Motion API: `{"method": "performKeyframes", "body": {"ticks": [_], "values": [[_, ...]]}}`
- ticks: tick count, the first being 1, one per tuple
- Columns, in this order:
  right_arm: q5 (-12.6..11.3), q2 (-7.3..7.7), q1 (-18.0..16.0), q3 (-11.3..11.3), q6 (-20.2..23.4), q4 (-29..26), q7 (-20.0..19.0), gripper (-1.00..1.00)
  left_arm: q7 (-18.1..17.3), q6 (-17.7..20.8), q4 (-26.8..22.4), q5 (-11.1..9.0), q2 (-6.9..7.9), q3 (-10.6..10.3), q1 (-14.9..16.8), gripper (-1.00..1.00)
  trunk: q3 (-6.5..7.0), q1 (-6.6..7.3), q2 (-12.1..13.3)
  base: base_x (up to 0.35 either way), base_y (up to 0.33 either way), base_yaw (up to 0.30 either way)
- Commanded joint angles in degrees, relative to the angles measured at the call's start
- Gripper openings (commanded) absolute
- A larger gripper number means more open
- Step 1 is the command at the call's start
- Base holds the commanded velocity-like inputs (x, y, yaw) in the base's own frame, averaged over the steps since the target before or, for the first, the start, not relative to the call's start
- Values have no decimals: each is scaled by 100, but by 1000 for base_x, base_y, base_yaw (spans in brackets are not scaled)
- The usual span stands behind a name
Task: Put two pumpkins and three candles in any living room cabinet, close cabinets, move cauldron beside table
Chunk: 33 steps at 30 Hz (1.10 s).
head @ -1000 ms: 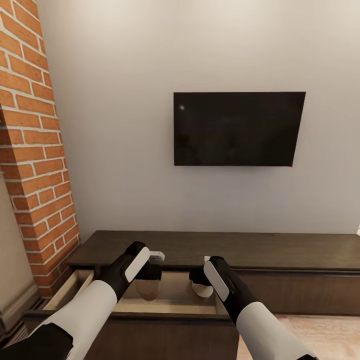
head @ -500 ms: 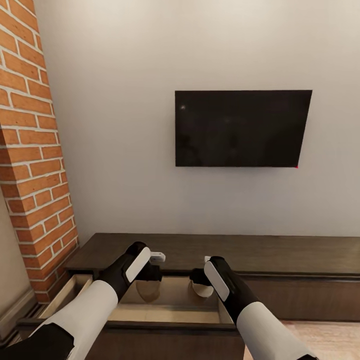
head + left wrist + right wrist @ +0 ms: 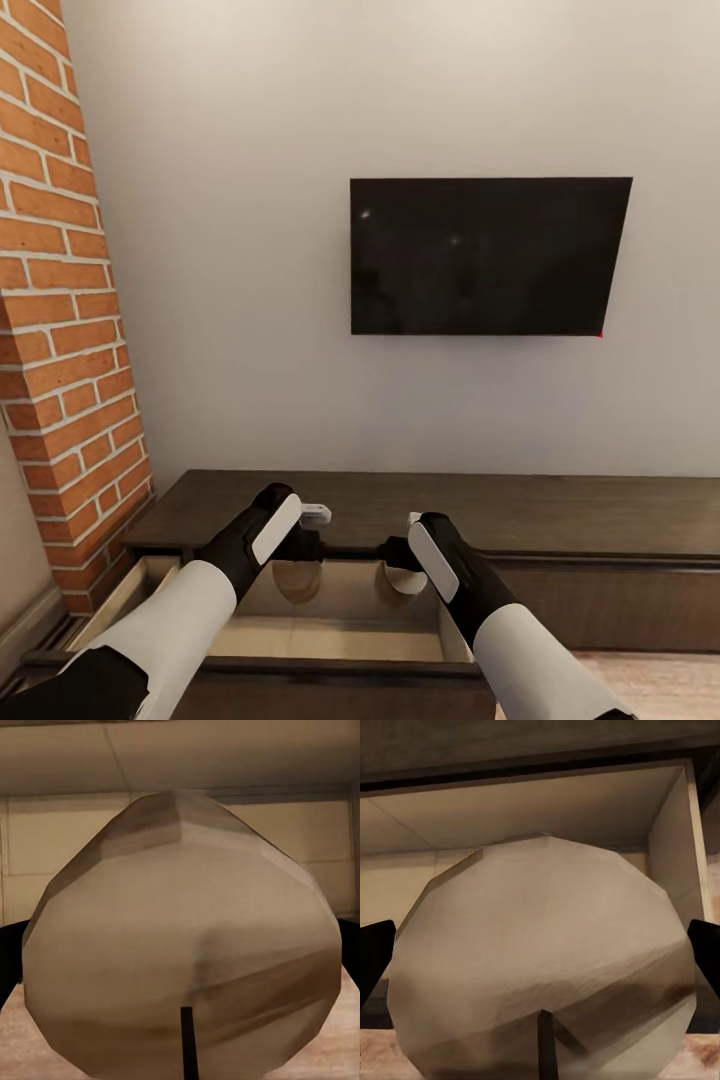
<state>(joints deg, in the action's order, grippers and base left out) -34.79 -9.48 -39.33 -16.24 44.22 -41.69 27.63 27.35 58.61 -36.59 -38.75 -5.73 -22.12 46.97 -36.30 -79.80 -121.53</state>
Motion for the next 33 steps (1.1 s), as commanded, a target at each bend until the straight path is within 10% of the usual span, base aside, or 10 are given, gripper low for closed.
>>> {"method": "performKeyframes", "body": {"ticks": [1, 19, 33], "values": [[-55, 2, -5, -18, 8, -6, 58, -100, 57, 10, -5, -54, 3, -20, 5, -100, -7, -1, -3, 194, 0, 0], [-55, 8, -5, -19, 8, -6, 58, -100, 69, 1, -77, -53, 2, -22, 5, -100, -7, -1, -3, 51, 0, 0], [-48, 8, -5, -13, 8, -6, 56, -100, 64, 5, -13, -54, 2, -22, 5, -100, -258, -308, -565, 0, 0, 0]]}}
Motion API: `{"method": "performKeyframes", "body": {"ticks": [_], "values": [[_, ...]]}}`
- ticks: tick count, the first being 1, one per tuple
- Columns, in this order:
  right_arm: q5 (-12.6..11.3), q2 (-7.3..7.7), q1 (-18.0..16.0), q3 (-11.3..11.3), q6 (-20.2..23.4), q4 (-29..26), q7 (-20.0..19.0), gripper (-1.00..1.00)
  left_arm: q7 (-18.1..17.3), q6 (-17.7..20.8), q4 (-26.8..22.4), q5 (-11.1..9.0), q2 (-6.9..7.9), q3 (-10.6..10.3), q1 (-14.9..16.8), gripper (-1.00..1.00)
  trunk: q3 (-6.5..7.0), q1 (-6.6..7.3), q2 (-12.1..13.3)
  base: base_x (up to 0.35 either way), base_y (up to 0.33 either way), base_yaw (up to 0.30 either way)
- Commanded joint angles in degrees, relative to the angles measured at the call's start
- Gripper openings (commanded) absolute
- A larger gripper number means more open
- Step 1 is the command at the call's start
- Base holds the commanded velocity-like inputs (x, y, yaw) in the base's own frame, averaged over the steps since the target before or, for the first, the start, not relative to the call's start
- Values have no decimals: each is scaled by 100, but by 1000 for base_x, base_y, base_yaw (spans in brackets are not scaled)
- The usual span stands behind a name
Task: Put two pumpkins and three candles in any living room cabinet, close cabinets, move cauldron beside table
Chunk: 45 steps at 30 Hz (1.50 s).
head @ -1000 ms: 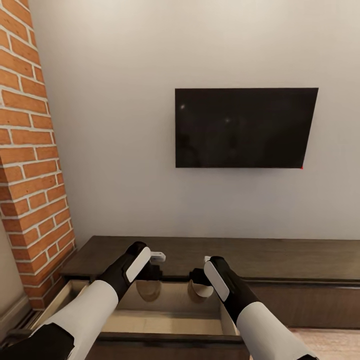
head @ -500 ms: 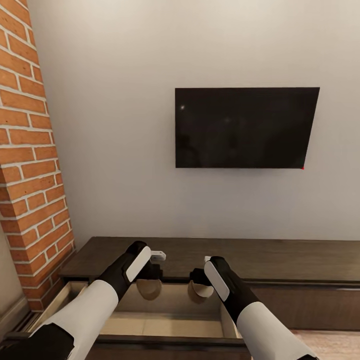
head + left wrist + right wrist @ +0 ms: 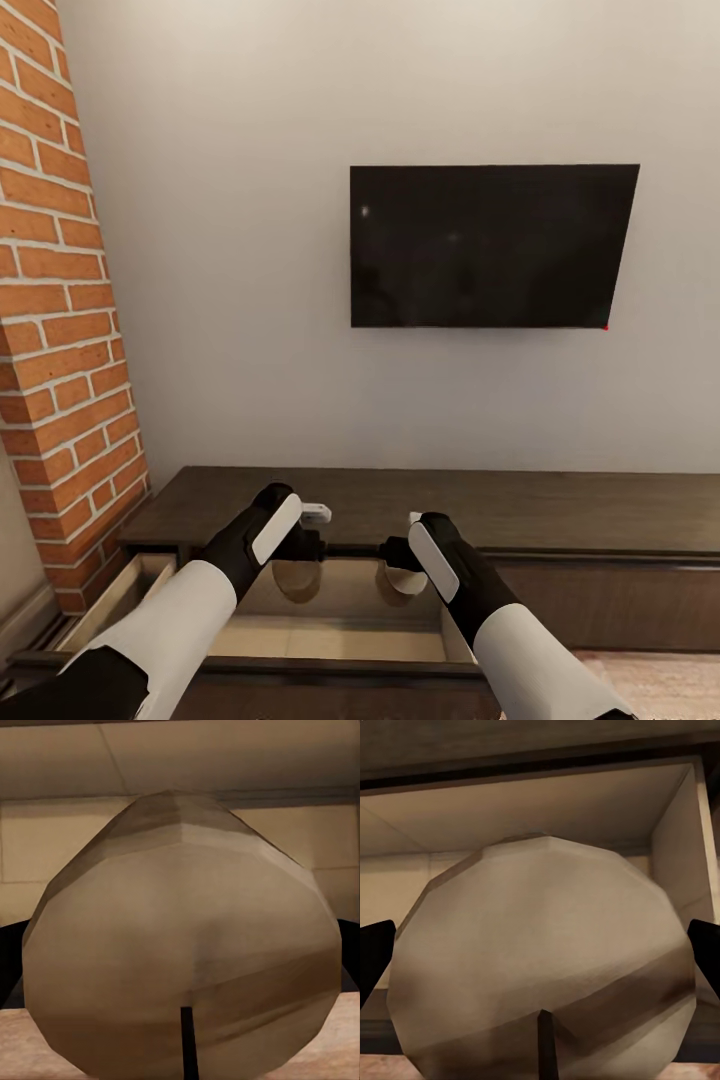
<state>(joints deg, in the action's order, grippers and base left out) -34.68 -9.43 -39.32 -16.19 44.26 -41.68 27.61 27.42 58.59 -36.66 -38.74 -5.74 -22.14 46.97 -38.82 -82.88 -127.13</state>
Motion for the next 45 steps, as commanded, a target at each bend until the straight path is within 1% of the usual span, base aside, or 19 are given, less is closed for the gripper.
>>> {"method": "performKeyframes", "body": {"ticks": [1, 40, 43, 45], "values": [[-59, 3, -5, -19, 3, -7, 59, -100, 55, 9, -3, -55, 3, -20, 6, -100, -25, -22, -45, 0, 0, 0], [-63, 11, -5, -19, 3, -7, 55, -100, 61, 12, -7, -54, -41, -19, 6, -100, -725, -878, -1609, 0, 0, 0], [-64, 11, -5, -17, 3, -7, 57, -100, 61, 12, -7, -55, -43, -19, 6, -100, -791, -887, -1615, 0, 0, 0], [-65, 11, -5, -16, 3, -7, 57, -100, 61, 12, -7, -54, -45, -19, 6, -100, -791, -887, -1615, 0, 0, 0]]}}
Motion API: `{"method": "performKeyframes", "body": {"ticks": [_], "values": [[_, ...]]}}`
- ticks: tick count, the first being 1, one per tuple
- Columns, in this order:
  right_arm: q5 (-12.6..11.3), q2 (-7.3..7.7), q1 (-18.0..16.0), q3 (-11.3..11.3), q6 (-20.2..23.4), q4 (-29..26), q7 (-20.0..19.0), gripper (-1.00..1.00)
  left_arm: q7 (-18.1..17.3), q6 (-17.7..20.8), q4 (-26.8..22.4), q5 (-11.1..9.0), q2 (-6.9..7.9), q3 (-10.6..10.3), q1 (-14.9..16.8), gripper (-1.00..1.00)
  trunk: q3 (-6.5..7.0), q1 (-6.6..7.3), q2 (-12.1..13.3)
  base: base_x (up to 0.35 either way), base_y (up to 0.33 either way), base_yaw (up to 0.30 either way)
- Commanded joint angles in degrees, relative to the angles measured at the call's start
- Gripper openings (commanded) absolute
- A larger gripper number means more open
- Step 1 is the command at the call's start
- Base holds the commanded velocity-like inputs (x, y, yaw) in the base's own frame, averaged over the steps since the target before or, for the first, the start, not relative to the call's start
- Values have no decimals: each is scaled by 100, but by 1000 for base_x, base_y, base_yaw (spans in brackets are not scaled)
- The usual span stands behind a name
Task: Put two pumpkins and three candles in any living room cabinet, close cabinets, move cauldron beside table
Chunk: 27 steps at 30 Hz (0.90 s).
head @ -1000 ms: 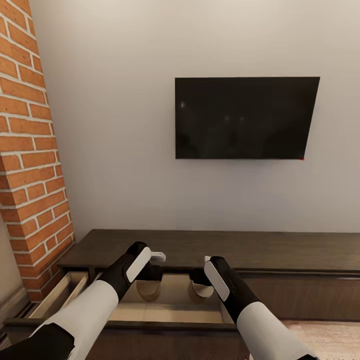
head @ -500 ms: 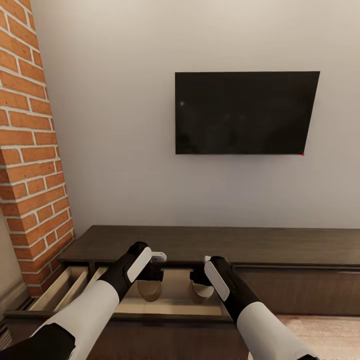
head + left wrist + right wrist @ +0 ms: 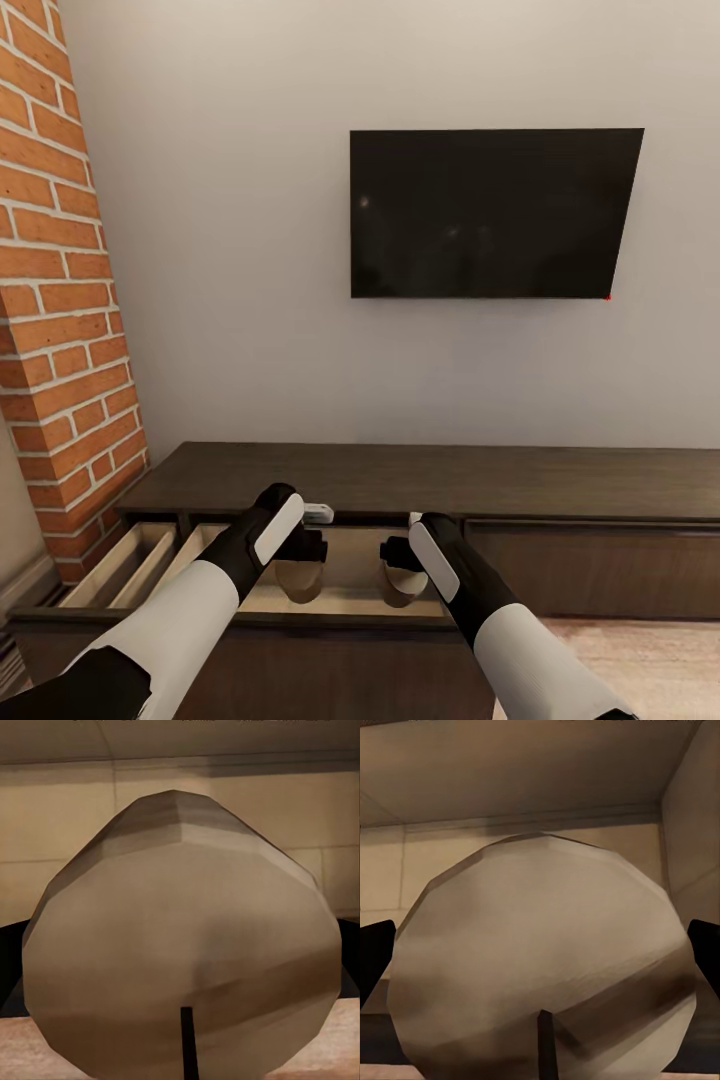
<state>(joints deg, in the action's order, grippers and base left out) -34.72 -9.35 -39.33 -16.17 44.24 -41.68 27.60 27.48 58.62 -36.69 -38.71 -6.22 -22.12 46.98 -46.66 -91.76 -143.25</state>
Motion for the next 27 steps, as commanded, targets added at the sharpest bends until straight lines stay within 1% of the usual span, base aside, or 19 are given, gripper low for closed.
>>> {"method": "performKeyframes", "body": {"ticks": [1, 7, 8, 11, 16, 27], "values": [[-61, 3, -4, -18, 6, -6, 57, -100, 56, 9, -5, -57, 2, -20, 5, -100, -7, 1, -3, 0, 0, 0], [-51, 11, -4, -10, -2, -1, 53, -100, 37, 9, -5, -58, 1, -20, 5, -100, -7, 1, -3, 0, 0, 0], [-36, 14, -4, -5, -45, 3, 53, -100, 34, 9, -5, -58, 1, -20, 5, -100, -7, 1, -3, 0, 0, 0], [-20, 24, -4, 1, -386, 35, 57, -100, 31, 9, -5, -58, -1, -20, 5, -100, -7, 1, -3, 0, 0, 0], [17, 21, -4, 0, -613, 277, 61, -100, 30, 9, -5, -58, -1, -20, 5, -100, -7, 1, -3, 1, 0, 0], [18, 13, -4, 0, -661, 343, 53, -100, 31, 9, -5, -58, -9, -20, 5, -100, -7, 1, -3, 107, 0, 0]]}}
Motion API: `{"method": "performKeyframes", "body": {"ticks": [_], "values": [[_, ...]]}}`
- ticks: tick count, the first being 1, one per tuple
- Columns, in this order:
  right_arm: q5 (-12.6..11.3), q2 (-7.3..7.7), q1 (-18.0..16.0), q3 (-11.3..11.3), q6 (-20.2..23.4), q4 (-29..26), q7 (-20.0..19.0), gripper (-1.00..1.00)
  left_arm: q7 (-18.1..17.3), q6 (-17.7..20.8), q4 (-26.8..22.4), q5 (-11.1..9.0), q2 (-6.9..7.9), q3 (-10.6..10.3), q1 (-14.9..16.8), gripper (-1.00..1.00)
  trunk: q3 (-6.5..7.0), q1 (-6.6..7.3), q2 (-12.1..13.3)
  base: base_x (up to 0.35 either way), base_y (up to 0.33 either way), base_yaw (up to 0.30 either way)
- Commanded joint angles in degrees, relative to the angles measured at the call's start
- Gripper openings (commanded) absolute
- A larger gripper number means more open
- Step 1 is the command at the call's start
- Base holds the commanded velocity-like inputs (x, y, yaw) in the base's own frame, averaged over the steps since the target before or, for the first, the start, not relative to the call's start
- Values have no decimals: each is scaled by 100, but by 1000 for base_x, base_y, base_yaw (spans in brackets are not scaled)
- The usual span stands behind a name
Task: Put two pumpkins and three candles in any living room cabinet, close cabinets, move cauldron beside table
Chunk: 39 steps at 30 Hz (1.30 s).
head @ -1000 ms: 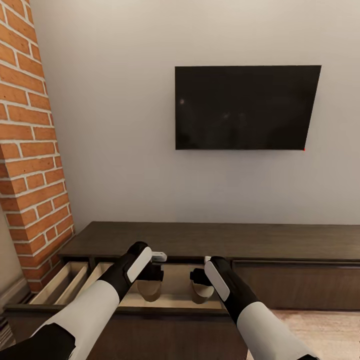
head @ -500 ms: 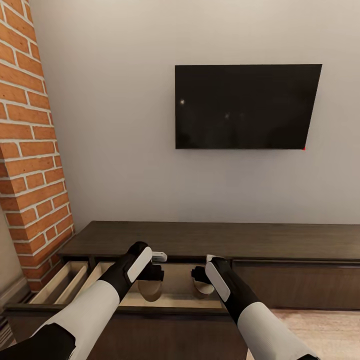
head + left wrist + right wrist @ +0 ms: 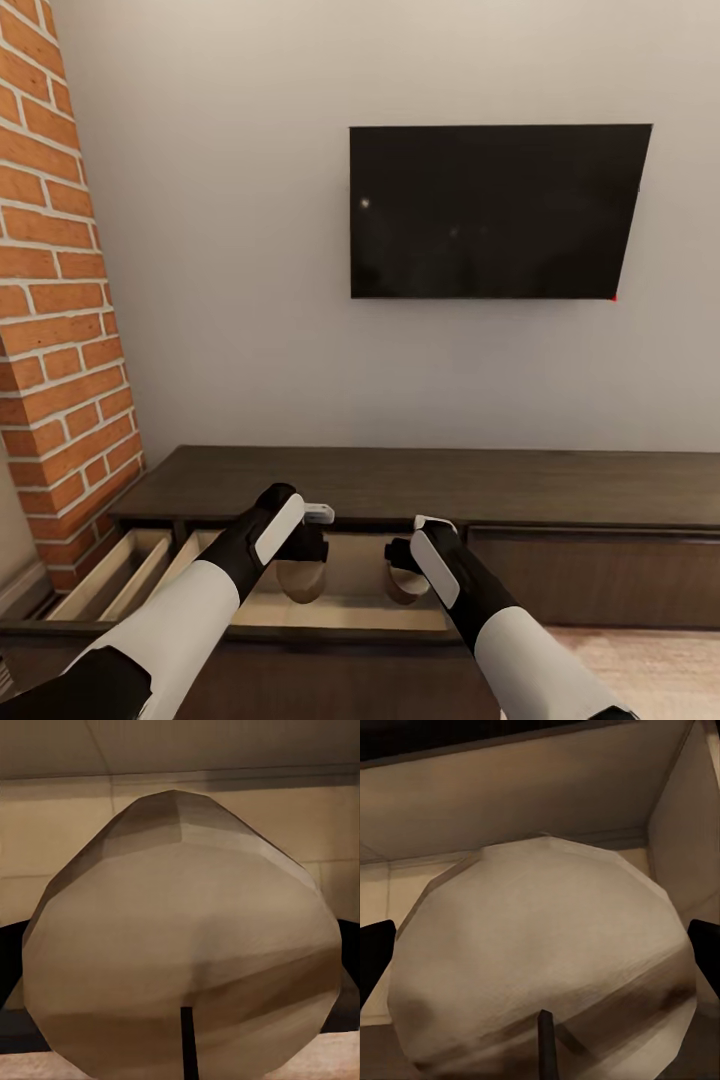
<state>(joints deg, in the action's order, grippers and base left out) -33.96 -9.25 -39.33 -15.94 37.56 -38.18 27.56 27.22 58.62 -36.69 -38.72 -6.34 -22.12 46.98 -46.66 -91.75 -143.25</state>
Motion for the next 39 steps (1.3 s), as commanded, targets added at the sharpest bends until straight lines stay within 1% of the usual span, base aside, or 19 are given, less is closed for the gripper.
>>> {"method": "performKeyframes", "body": {"ticks": [1, 12, 20, 22, 27, 39], "values": [[-59, 3, -4, -23, 7, -7, 57, -100, 57, 9, -5, -56, 3, -20, 5, -100, -7, 0, -3, 166, 0, 0], [-66, 3, -4, -23, 15, -5, 57, -100, 72, 9, -7, -56, 2, -20, 5, -100, -7, 0, -3, 155, 0, 0], [-66, 5, -4, -23, 15, -5, 57, -100, 91, 4, -51, -52, 2, -22, 5, -100, -7, 0, -3, 38, 0, 0], [-68, 5, -4, -23, 15, -5, 57, -100, 95, 2, -61, -51, 2, -49, 5, -100, -7, 0, -3, 6, 0, 0], [-74, 9, -4, -23, 15, -5, 57, -100, 99, 1, -73, -55, 0, -179, 5, -100, -118, -13, -10, 2, 0, 0], [-88, 10, -4, -23, 22, -14, 57, -100, 85, -2, -75, -56, -7, -213, 5, -100, -384, -44, -26, 0, 0, 0]]}}
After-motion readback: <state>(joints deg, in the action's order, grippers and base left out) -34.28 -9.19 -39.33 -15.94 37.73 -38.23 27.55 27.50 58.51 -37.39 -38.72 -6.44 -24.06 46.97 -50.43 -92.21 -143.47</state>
